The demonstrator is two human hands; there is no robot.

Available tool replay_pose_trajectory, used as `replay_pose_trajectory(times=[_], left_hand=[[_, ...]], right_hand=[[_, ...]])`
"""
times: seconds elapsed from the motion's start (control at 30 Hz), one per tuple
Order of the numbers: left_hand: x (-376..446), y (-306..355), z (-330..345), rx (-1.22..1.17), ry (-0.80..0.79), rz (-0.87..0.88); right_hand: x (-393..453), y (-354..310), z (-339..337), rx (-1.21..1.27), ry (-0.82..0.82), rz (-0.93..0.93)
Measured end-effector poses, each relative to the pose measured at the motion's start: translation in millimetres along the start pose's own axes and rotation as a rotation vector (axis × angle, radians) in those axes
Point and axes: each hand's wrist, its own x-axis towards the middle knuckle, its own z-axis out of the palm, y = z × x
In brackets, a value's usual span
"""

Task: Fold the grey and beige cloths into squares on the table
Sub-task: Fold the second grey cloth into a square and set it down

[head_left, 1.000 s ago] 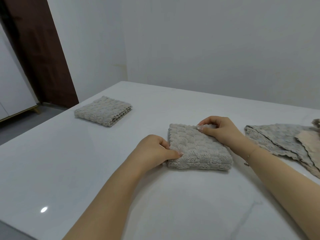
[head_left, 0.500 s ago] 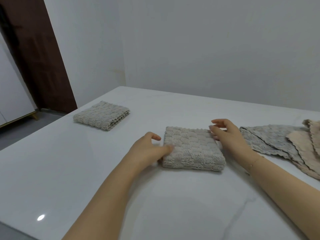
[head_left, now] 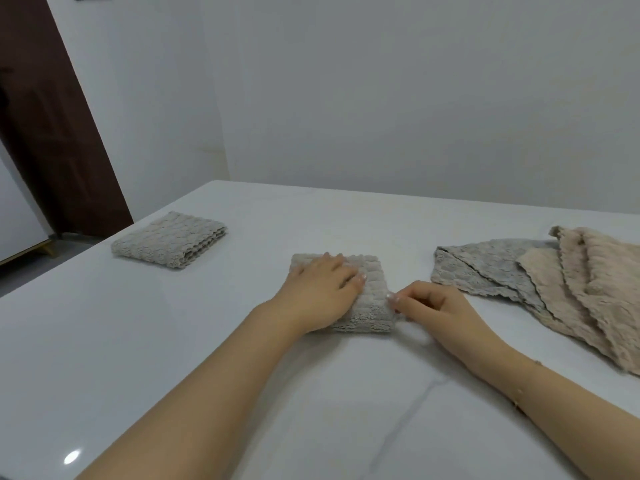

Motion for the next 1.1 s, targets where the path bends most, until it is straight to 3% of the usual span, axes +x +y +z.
replay_pose_trajectory(times=[0.1,0.37,0.6,0.77,0.87,0.93,1.0,1.1], left_hand=[[12.6,-1.9,14.0,0.053,-0.189,-0.097],[11.6,-8.4,23.3,0.077,-0.160,-0.099],[2.0,-6.0,28.2,0.136,-0.066,-0.072],[-2.8,-5.5,30.2,0.186,-0.021,-0.044],[-4.5,-3.8,24.1,0.069,0.003,-0.042],[-5.4,-4.2,13.7,-0.023,0.103,-0.035],[-6.9,-9.4,4.3,-0.042,0.215,-0.039],[-10.4,-20.9,4.6,0.053,0.109,-0.131]], right_hand=[[-0.4,3.4,1.0,-0.070,-0.021,0.004],[-1.3,-4.2,1.5,-0.072,-0.142,0.098],[-3.4,-4.9,5.1,-0.222,-0.056,0.193],[-9.5,-4.2,10.6,-0.304,0.025,0.129],[-9.5,-2.5,11.1,-0.255,0.132,0.067],[-4.9,-3.2,7.6,-0.319,0.195,-0.024],[0.9,-9.3,4.5,-0.438,0.163,-0.107],[12.8,-22.9,9.6,-0.657,0.021,-0.188]])
